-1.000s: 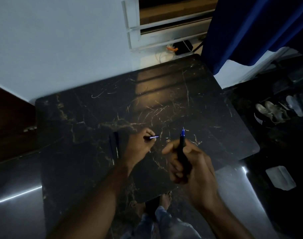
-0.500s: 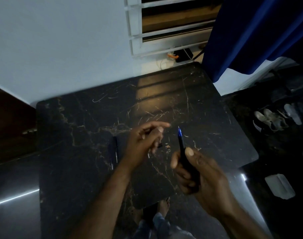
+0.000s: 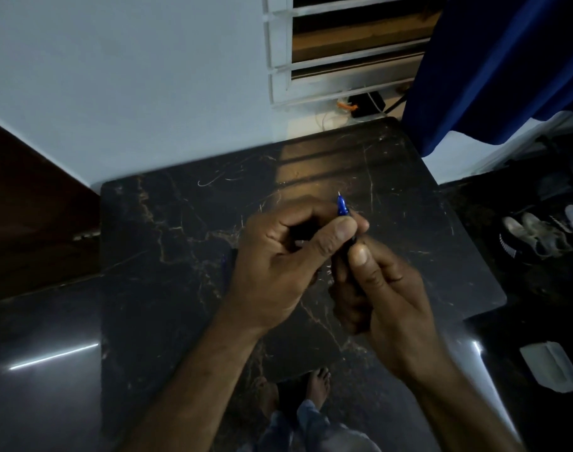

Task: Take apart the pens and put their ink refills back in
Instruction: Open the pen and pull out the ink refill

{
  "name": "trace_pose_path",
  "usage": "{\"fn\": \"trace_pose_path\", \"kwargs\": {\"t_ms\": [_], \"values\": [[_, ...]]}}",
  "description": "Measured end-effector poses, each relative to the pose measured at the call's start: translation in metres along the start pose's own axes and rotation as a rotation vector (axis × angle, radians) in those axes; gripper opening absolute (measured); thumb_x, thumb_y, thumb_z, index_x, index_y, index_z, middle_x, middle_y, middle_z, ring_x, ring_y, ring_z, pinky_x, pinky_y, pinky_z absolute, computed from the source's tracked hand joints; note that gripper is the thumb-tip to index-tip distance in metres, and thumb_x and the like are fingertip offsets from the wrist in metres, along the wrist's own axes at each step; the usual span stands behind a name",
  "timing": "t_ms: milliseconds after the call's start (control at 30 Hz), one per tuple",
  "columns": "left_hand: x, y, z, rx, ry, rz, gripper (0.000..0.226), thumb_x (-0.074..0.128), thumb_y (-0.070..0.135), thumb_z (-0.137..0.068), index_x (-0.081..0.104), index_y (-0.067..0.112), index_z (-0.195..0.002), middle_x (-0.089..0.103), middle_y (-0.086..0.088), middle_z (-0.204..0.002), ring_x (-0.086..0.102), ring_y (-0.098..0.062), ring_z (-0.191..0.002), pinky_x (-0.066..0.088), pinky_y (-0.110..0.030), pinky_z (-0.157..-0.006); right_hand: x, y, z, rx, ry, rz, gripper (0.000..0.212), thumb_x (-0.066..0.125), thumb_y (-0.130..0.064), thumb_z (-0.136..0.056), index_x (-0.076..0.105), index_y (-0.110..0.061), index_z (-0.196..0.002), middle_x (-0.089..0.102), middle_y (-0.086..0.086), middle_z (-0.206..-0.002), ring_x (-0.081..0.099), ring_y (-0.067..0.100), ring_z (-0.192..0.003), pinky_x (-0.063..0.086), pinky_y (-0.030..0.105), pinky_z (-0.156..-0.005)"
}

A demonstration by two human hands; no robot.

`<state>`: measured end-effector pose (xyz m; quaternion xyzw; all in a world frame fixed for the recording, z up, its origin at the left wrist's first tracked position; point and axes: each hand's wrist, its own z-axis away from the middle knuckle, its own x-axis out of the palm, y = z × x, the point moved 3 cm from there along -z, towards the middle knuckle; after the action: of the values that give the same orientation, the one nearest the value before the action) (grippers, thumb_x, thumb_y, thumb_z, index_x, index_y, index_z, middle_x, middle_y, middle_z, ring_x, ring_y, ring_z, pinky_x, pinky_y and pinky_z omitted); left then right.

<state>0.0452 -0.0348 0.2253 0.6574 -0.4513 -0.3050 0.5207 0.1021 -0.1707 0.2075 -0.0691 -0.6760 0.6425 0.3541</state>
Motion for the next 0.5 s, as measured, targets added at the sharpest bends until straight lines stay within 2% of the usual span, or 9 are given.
{"fn": "trace_pose_path", "kwargs": {"t_ms": [33, 100, 133, 200, 300, 367, 467, 500], "values": [[0.004, 0.000, 0.002, 0.023, 0.071, -0.025, 0.008, 0.069, 0.010, -0.101, 0.075, 0.007, -0.098, 0.067, 0.015, -0.071, 0.061, 0.007, -0.057, 0.046, -0.007, -0.059, 0.001, -0.001, 0.000, -0.099, 0.063, 0.123, 0.035, 0.058, -0.039, -0.110, 0.063, -0.009, -0.091, 0.043, -0.015, -0.062, 0.035, 0.000, -0.047, 0.033, 0.019, -0.044], [0.009, -0.001, 0.004, 0.032, 0.225, -0.095, 0.019, 0.077, 0.015, -0.096, 0.068, 0.012, -0.080, 0.060, 0.004, -0.063, 0.054, -0.006, -0.053, 0.046, -0.017, -0.057, 0.007, 0.000, 0.004, -0.234, 0.146, 0.301, 0.031, 0.051, -0.031, -0.113, 0.067, -0.005, -0.106, 0.044, -0.007, -0.063, 0.039, 0.000, -0.052, 0.036, 0.022, -0.046], [0.011, -0.003, 0.004, 0.015, 0.266, -0.116, 0.027, 0.078, 0.018, -0.095, 0.062, 0.011, -0.075, 0.056, -0.004, -0.061, 0.052, -0.015, -0.051, 0.046, -0.021, -0.056, 0.010, 0.003, 0.006, -0.267, 0.165, 0.335, 0.028, 0.050, -0.030, -0.112, 0.068, -0.010, -0.110, 0.045, -0.003, -0.064, 0.040, 0.001, -0.052, 0.036, 0.024, -0.046], [0.013, -0.002, 0.000, -0.025, 0.249, -0.130, 0.034, 0.077, 0.025, -0.097, 0.056, 0.010, -0.075, 0.053, -0.005, -0.063, 0.050, -0.017, -0.055, 0.046, -0.023, -0.061, 0.016, 0.007, 0.010, -0.280, 0.183, 0.314, 0.025, 0.049, -0.027, -0.111, 0.070, -0.013, -0.109, 0.046, -0.008, -0.065, 0.039, 0.003, -0.052, 0.036, 0.025, -0.046], [0.017, 0.002, -0.008, -0.041, 0.047, -0.078, 0.011, 0.070, 0.025, -0.101, 0.070, 0.014, -0.101, 0.069, -0.002, -0.091, 0.064, -0.009, -0.081, 0.052, -0.021, -0.077, 0.017, 0.009, 0.010, -0.261, 0.213, 0.223, 0.030, 0.045, -0.023, -0.111, 0.068, -0.003, -0.111, 0.050, -0.016, -0.067, 0.040, -0.002, -0.052, 0.035, 0.020, -0.046], [0.012, 0.003, -0.011, -0.032, -0.039, -0.010, 0.021, 0.060, 0.018, -0.106, 0.074, 0.008, -0.118, 0.077, -0.006, -0.114, 0.071, -0.013, -0.101, 0.056, -0.028, -0.088, 0.013, 0.008, 0.004, -0.230, 0.255, 0.192, 0.030, 0.046, -0.023, -0.113, 0.063, 0.000, -0.102, 0.043, -0.011, -0.063, 0.036, 0.001, -0.049, 0.029, 0.026, -0.042], [-0.001, -0.002, -0.013, -0.065, -0.073, 0.071, 0.027, 0.053, 0.009, -0.109, 0.071, 0.007, -0.129, 0.079, -0.012, -0.119, 0.076, -0.027, -0.113, 0.061, -0.043, -0.090, 0.008, 0.005, -0.006, -0.237, 0.274, 0.237, 0.027, 0.042, -0.018, -0.113, 0.064, -0.015, -0.096, 0.043, -0.014, -0.062, 0.035, 0.002, -0.049, 0.031, 0.026, -0.044], [-0.005, -0.003, -0.014, -0.068, -0.062, 0.054, 0.026, 0.054, 0.007, -0.109, 0.072, 0.007, -0.129, 0.080, -0.012, -0.116, 0.077, -0.028, -0.112, 0.062, -0.045, -0.091, 0.008, 0.005, -0.009, -0.242, 0.264, 0.241, 0.028, 0.041, -0.017, -0.113, 0.064, -0.014, -0.098, 0.043, -0.014, -0.062, 0.036, 0.001, -0.048, 0.033, 0.025, -0.044]]}}
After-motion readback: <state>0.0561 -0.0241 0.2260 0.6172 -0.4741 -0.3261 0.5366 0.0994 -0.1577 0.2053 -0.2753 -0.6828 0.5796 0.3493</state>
